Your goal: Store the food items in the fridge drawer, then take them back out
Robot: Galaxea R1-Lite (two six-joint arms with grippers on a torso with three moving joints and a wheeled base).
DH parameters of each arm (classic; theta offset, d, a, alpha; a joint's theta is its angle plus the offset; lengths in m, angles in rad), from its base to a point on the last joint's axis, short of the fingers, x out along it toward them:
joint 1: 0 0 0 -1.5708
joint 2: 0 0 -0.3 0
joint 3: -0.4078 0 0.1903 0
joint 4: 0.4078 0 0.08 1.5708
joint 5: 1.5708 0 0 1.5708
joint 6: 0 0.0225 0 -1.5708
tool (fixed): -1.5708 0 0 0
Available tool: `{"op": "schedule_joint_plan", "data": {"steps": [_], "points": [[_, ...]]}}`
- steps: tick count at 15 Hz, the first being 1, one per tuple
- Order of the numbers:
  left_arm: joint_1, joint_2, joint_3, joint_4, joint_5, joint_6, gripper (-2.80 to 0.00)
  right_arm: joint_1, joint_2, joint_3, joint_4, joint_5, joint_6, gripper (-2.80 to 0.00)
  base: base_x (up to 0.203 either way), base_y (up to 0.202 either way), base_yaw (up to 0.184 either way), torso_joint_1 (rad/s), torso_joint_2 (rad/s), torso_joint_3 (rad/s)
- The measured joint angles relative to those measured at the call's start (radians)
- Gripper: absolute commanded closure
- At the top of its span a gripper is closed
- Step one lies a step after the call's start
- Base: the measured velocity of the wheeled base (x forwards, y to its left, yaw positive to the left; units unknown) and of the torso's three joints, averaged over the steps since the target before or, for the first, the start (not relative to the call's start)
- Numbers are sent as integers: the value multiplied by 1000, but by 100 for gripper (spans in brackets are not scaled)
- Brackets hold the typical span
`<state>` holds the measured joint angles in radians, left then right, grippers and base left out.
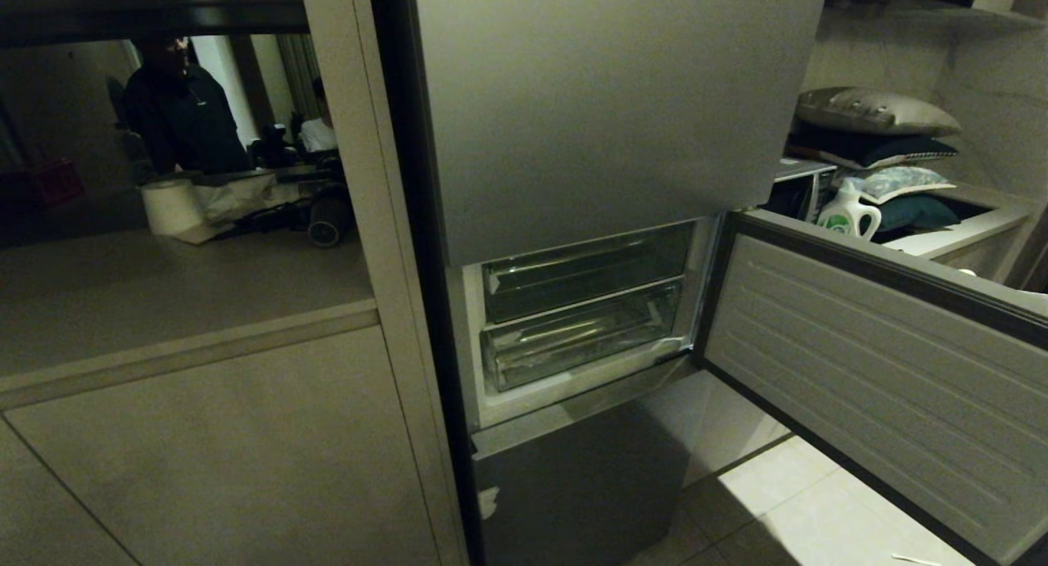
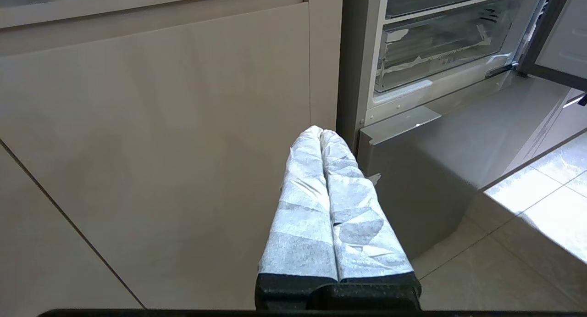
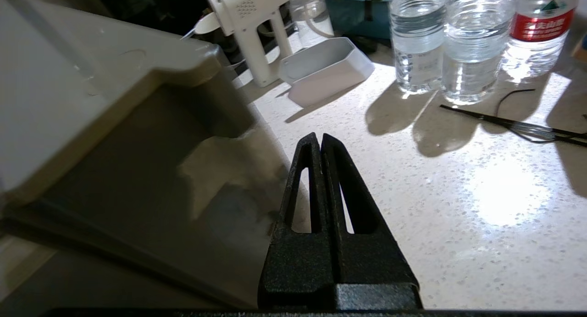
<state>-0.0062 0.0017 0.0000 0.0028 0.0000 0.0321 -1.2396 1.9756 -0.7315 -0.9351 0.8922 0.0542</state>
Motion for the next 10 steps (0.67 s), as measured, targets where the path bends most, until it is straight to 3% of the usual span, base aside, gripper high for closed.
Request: {"op": "schedule_joint_plan", "data": {"steps": [10], "points": [[0, 0, 0, 0, 0, 0, 0, 3, -178, 218, 0, 69, -9, 0, 0, 0, 0, 0, 0, 0]]}}
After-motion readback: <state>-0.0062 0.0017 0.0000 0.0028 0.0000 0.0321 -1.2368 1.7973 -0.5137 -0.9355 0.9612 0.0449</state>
